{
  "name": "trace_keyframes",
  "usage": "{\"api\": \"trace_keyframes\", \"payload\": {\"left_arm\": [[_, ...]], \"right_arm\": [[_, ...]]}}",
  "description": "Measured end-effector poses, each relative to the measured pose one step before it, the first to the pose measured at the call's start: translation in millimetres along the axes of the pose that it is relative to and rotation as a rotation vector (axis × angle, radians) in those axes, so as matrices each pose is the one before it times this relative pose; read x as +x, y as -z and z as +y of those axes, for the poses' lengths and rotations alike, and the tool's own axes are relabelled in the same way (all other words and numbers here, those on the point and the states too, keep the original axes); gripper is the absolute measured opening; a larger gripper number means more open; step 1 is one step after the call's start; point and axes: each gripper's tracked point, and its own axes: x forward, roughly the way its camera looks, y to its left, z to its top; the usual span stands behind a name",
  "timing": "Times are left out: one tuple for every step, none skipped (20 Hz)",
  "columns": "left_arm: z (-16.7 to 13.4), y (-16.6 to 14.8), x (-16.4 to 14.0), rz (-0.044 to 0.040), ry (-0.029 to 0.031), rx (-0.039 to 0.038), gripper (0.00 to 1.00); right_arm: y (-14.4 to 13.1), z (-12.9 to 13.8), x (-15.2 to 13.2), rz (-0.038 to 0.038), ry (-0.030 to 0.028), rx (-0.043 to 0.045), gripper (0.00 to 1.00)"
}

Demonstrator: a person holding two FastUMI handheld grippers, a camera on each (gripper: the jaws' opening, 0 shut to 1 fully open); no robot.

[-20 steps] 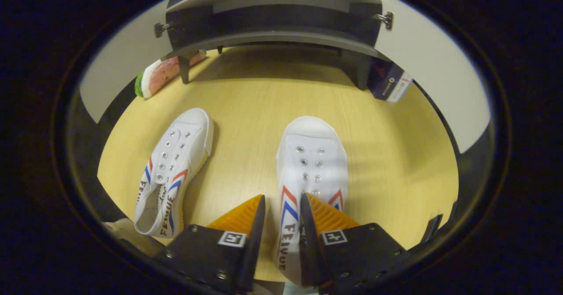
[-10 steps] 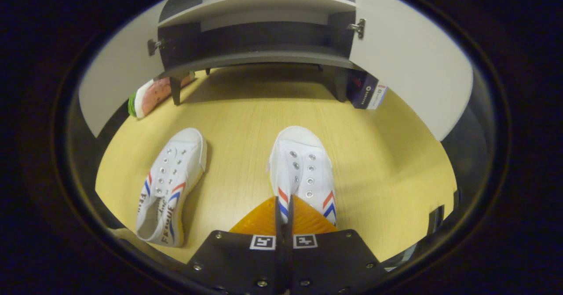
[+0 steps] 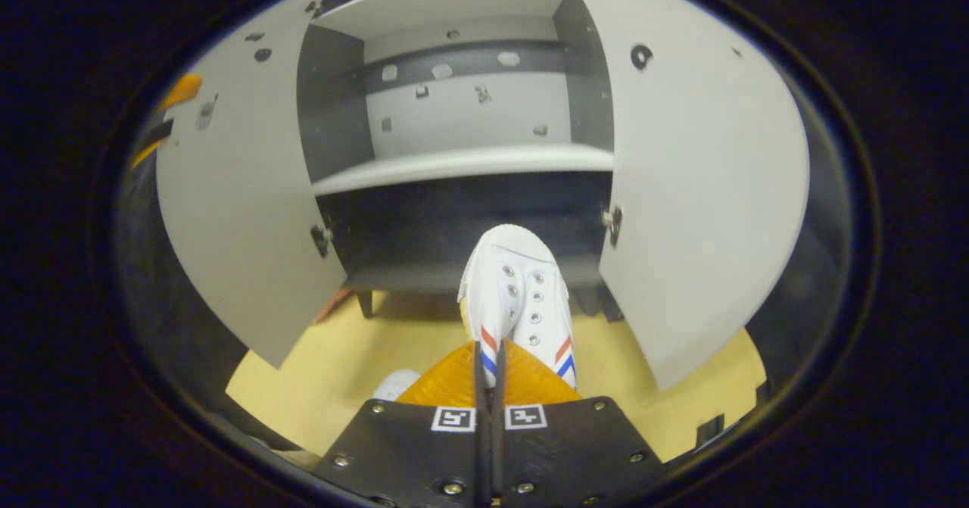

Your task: Grab one shoe with the right hand and put it into the shoe cabinet, grab the other shoe with the left hand and put it into the shoe cabinet; then close the right door with the right hand and the left door with the left hand.

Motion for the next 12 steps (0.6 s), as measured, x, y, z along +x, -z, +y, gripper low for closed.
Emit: {"api": "trace_keyframes", "payload": {"left_arm": [[-0.15,1.15,1.06,0.00355,-0.00038,-0.00229,0.96],[-0.08,-0.18,-0.26,-0.00217,-0.00055,0.00136,0.96],[-0.23,-0.68,0.85,-0.00324,-0.00029,0.00004,0.96],[-0.53,0.26,0.12,-0.00131,0.00312,0.00109,0.96],[0.44,1.32,-0.08,0.00373,-0.00099,0.00096,0.96],[0.25,-0.63,0.31,-0.00235,-0.00020,0.00208,0.96],[-0.14,-0.43,0.40,-0.00062,-0.00109,0.00112,0.96],[0.52,1.32,0.16,0.00256,-0.00189,0.00270,0.96],[-0.38,-0.13,-0.16,0.00151,0.00016,0.00263,0.96],[-0.21,0.04,-0.64,0.00157,0.00151,0.00216,0.96],[0.31,0.20,0.02,0.00043,0.00104,-0.00123,0.96],[0.38,-0.92,0.60,-0.00227,0.00171,-0.00511,0.96]], "right_arm": [[-30.62,3.85,0.80,-0.04168,-0.01004,-0.00594,0.00],[-30.47,5.83,3.99,-0.03920,-0.01485,-0.00023,0.00],[-25.65,3.51,9.31,-0.02957,-0.01224,0.00045,0.00],[-16.62,0.59,13.51,-0.02673,-0.00501,-0.00605,0.00],[-16.48,-1.64,15.15,-0.01489,0.00321,-0.01235,0.00],[-16.15,-1.67,17.85,-0.01541,0.00475,-0.01329,0.00],[-14.96,-2.09,16.95,-0.01262,0.00349,-0.01287,0.00],[-15.12,-1.74,19.35,-0.00475,0.00267,-0.00468,0.00],[-10.42,-3.34,21.76,-0.00014,0.00179,-0.00025,0.00],[-3.45,-3.61,17.65,0.00725,0.00351,0.00179,0.00],[-3.72,-3.60,17.83,0.01281,0.00744,-0.00438,0.00],[-2.03,-2.80,19.94,0.01172,0.00981,-0.00897,0.00]]}}
